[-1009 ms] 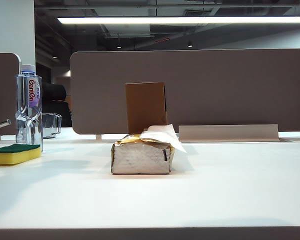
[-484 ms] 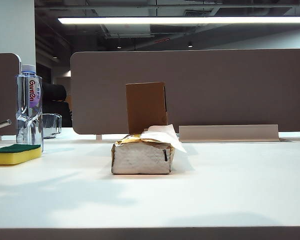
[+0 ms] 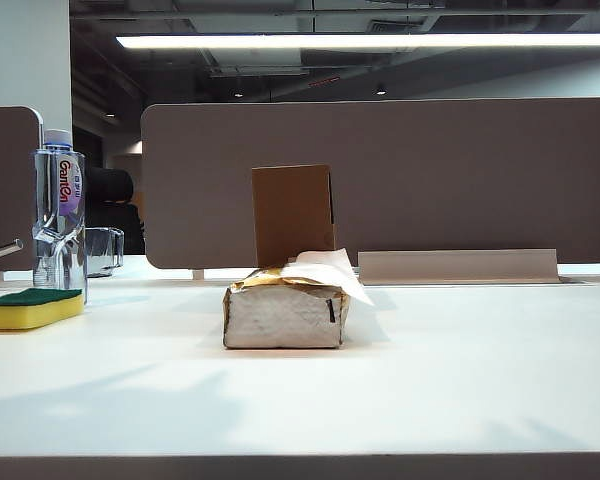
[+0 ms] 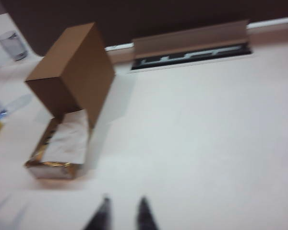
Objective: Move the sponge from right to left to wipe the table, avoiding obstacles on the table, and finally reaching the bottle of mineral water.
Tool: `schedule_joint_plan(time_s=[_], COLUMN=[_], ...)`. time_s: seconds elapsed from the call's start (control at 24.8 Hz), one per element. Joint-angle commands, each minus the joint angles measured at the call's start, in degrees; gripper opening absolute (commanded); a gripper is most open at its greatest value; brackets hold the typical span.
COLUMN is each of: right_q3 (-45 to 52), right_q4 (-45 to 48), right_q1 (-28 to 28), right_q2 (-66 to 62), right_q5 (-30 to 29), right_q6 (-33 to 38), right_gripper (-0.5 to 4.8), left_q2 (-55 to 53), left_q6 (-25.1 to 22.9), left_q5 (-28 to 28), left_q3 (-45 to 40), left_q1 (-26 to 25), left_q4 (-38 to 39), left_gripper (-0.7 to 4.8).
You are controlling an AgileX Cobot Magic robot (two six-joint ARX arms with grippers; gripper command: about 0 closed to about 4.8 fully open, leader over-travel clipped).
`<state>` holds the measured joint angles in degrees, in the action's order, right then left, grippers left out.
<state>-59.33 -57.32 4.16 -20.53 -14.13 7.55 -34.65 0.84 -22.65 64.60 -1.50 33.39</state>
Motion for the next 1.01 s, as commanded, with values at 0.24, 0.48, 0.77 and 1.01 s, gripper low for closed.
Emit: schedule_joint_plan(time_s=[0.24,0.48,0.77,1.01], right_q3=[5.3,17.9,21.6,24.7], right_q4=[5.4,11.8,14.1,16.9], right_q1=[0.0,0.1,0.1,0.1], right_q2=[11.7,17.0,17.0,17.0], right_q5=[7.2,6.6,6.6,6.8], right_q6=[-1.3,1.8,1.3,1.3], right_gripper=[-0.06,-0.06,-0.06,-0.06], left_q2=[11.9,14.9,18.1,19.7], left_q6=[0.1,-0.4,-0.4,-0.4], left_q5=[7.4,7.4,8.5,8.7], left_q3=[-10.0,-15.7,-24.5,-34.4], left_q1=[4.7,4.7,4.6,4.7], left_q4=[-1.6,-1.9,-9.5,-17.6], left_gripper=[1.47,1.26,1.20,1.19])
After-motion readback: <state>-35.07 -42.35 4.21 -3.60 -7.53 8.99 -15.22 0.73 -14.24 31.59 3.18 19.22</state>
